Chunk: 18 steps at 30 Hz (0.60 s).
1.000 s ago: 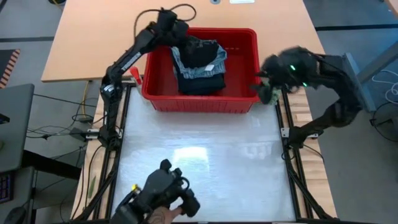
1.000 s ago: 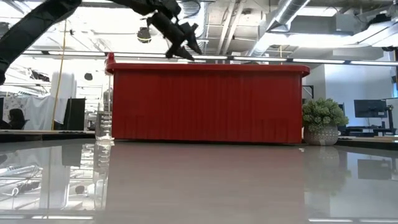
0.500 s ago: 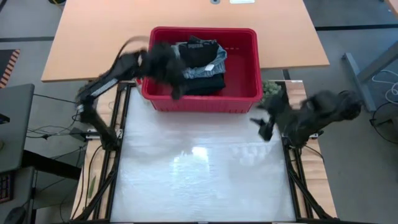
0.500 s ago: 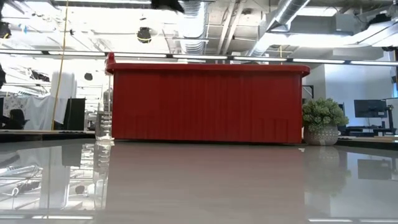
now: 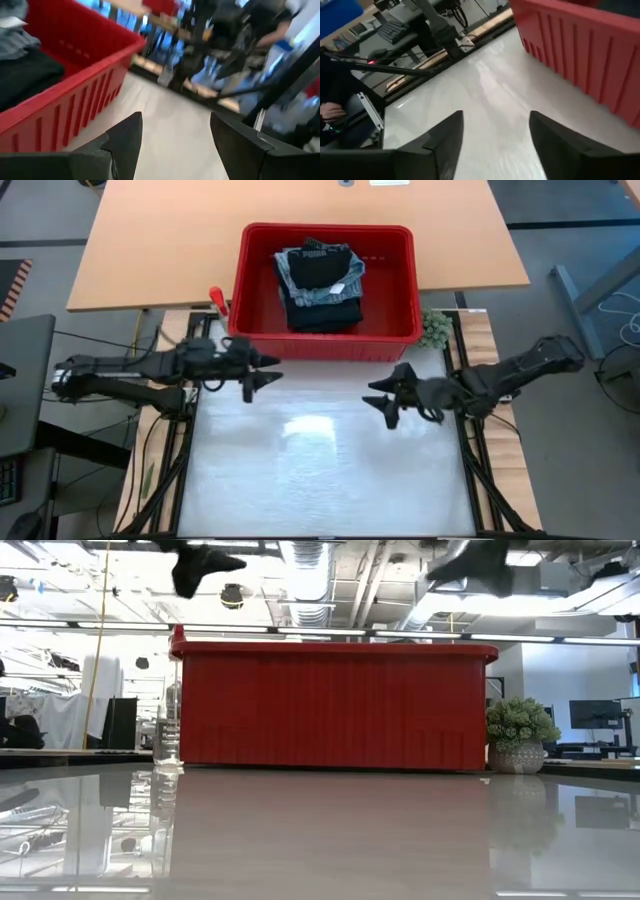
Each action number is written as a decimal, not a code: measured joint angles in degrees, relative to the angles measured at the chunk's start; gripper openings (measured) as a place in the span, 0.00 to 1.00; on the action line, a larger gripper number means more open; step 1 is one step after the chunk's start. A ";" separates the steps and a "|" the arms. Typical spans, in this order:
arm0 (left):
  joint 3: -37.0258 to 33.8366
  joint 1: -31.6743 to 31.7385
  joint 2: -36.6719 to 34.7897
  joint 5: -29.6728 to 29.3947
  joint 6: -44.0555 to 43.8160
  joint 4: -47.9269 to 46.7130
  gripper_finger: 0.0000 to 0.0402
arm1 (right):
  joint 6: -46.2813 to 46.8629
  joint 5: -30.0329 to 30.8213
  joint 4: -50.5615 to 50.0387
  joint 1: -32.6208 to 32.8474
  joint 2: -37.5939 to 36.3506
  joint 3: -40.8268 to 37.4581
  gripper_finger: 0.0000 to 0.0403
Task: Fold Laundry from Bin
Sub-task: Return to Home Position
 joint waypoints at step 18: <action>-30.70 0.19 -49.72 -7.83 -15.81 4.36 0.55 | -6.43 -19.78 29.35 -18.19 -14.67 -26.97 0.05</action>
